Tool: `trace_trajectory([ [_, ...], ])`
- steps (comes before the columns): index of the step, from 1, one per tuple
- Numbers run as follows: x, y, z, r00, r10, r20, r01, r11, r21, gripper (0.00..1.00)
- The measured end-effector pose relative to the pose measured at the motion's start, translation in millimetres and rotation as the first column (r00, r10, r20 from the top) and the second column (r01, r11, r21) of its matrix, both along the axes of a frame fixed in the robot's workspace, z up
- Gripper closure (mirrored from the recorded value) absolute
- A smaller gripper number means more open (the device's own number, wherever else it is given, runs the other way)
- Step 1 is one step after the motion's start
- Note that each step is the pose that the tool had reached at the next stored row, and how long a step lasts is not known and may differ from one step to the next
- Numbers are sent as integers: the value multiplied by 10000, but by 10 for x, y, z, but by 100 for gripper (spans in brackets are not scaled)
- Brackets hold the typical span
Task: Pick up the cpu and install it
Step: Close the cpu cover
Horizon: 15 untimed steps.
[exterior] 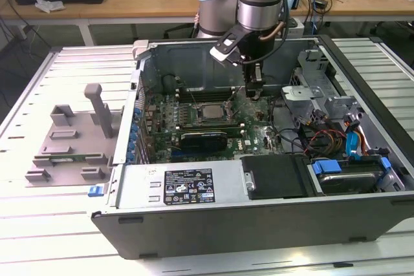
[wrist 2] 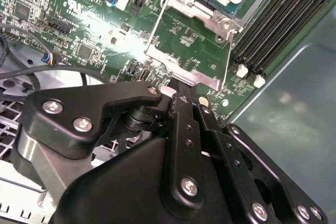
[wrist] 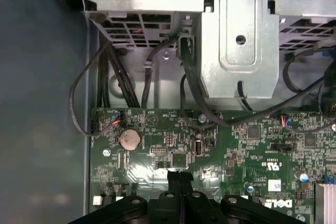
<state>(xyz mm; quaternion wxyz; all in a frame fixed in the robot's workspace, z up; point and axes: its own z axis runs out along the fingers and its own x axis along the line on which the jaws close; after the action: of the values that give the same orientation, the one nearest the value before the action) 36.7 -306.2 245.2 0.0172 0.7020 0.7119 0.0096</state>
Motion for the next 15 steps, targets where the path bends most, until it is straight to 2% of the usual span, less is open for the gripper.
trace_trajectory([
  [11, -234, 74, 0, 9999, -15, 137, 15, 10000, 1, 89],
  [15, -341, 101, 0, 9998, -24, 207, 24, 10000, 0, 89],
])
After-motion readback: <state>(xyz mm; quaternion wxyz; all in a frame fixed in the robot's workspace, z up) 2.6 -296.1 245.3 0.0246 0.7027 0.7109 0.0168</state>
